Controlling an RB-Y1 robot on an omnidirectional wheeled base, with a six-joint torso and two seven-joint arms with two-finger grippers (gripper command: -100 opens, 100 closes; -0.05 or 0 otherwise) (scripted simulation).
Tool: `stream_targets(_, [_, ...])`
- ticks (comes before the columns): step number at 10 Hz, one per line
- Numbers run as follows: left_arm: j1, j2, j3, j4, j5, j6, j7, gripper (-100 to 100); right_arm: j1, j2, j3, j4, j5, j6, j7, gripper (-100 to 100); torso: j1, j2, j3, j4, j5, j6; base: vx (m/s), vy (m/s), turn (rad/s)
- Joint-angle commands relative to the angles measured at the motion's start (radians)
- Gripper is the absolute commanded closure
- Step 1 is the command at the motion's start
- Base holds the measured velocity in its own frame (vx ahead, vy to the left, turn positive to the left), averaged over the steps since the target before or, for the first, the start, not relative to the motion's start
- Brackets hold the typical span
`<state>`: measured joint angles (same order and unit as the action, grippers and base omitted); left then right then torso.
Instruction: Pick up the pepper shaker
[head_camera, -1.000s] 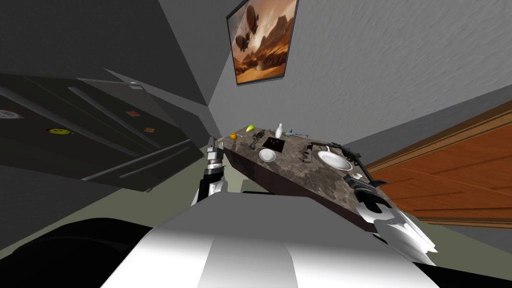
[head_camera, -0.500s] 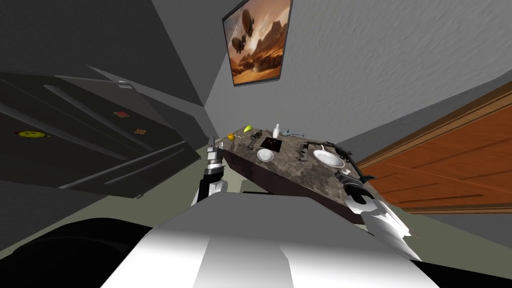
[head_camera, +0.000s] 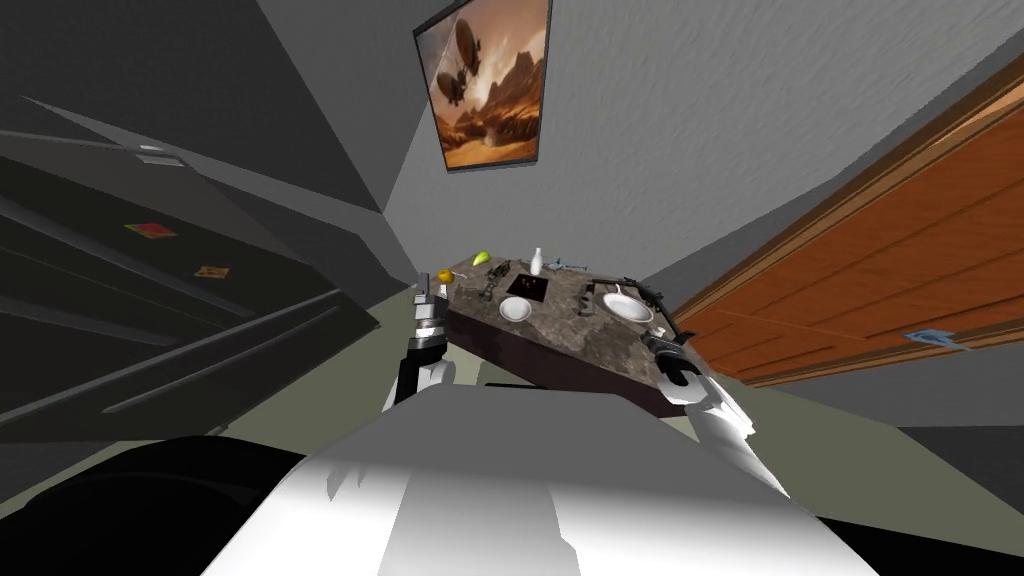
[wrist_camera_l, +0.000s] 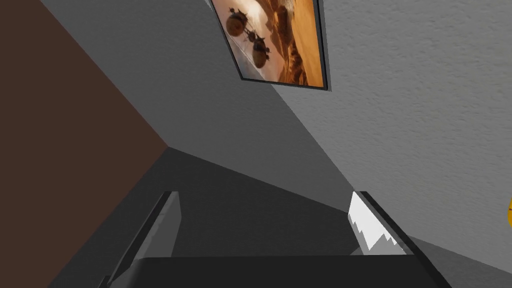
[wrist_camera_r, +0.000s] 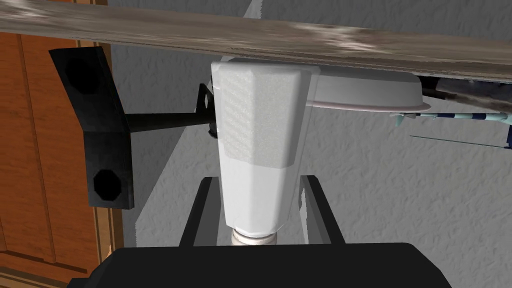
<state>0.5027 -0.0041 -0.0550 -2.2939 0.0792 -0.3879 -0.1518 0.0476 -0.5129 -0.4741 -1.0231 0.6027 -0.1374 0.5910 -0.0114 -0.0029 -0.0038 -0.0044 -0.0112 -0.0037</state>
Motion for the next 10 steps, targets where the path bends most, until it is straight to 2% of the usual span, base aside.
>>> stream_targets(1, [0.0, 0.0, 0.0, 0.0, 0.0, 0.0, 0.0, 0, -0.03, 0.034, 0.047, -0.044, 0.009, 0.043, 0.021, 100, 0.0, 0.0, 0.0, 0.0, 0.0, 0.0, -0.027, -0.069, -0.174])
stream_targets(2, [0.0, 0.0, 0.0, 0.0, 0.0, 0.0, 0.0, 0, -0.042, 0.059, 0.086, -0.075, 0.014, 0.083, 0.028, 100, 0.001, -0.001, 0.0, 0.0, 0.0, 0.0, -0.004, -0.11, -0.345])
stream_targets(4, [0.0, 0.0, 0.0, 0.0, 0.0, 0.0, 0.0, 0, -0.042, 0.059, 0.09, -0.09, 0.014, 0.083, 0.028, 100, -0.001, -0.001, -0.001, -0.001, -0.001, 0.001, -0.001, -0.051, -0.031])
stream_targets(7, [0.0, 0.0, 0.0, 0.0, 0.0, 0.0, 0.0, 0, -0.078, 0.134, 0.202, -0.22, 0.028, 0.195, 0.047, 100, -0.001, -0.001, -0.001, -0.001, -0.001, 0.001, -0.018, -0.073, -0.261])
stream_targets(8, [0.0, 0.0, 0.0, 0.0, 0.0, 0.0, 0.0, 0, -0.078, 0.134, 0.217, -0.229, 0.028, 0.202, 0.047, 100, -0.002, -0.001, -0.001, -0.001, -0.001, 0.001, -0.005, -0.072, -0.117])
stream_targets(9, [0.0, 0.0, 0.0, 0.0, 0.0, 0.0, 0.0, 0, -0.07, 0.135, 0.2, -0.222, 0.03, 0.189, 0.048, 100, -0.002, -0.001, -0.001, -0.001, -0.002, 0.001, 0.002, -0.025, -0.003])
stream_targets(10, [0.0, 0.0, 0.0, 0.0, 0.0, 0.0, 0.0, 0, -0.07, 0.135, 0.202, -0.224, 0.03, 0.191, 0.049, 0, 0.0, -0.002, -0.001, -0.001, -0.001, 0.001, 0.0, -0.005, 0.002])
